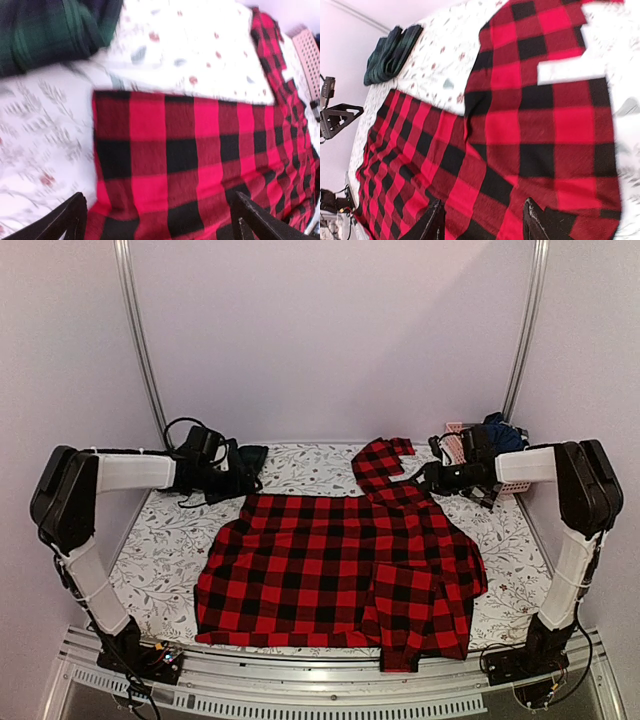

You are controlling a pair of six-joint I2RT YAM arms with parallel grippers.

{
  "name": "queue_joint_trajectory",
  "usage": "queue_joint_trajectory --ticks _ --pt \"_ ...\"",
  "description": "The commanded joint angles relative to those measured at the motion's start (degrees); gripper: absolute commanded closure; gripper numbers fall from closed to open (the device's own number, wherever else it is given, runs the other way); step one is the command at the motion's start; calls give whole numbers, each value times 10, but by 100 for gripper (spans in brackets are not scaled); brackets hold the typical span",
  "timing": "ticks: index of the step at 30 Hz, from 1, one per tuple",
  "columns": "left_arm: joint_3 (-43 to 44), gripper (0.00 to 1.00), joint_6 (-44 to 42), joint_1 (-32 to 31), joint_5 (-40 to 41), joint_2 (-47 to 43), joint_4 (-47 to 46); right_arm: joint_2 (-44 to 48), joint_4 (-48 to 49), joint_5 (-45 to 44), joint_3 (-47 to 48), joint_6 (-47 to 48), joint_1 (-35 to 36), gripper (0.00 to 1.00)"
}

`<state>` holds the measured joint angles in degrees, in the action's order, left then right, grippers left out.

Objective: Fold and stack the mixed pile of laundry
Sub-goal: Move the flattened T-shirt to the center of the board.

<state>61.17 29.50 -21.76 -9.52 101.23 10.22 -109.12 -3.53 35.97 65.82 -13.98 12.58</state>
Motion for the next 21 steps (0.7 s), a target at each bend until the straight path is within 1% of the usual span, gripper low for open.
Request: queue_joint_trajectory --ticks 1,4,9,13,18,19,21 --pt "94 0 -81 41 22 38 26 -28 -44 -92 82 34 -28 49" --pt "118 0 -82 63 10 64 18 -66 -70 -126 126 55 -32 50" --pt "141 0 -82 87 -14 107 5 -126 -85 -150 180 73 -35 50" --pt "161 0 -89 89 -19 136 8 -170 -98 -148 223 81 -35 50" --pt "189 0 -107 88 -6 167 28 -216 -113 -135 264 87 -35 51" --pt "194 1 -110 89 -3 172 32 -224 -117 -128 272 88 -36 52" --pt "205 1 -113 89 -2 181 40 -242 -134 -108 291 88 -35 57"
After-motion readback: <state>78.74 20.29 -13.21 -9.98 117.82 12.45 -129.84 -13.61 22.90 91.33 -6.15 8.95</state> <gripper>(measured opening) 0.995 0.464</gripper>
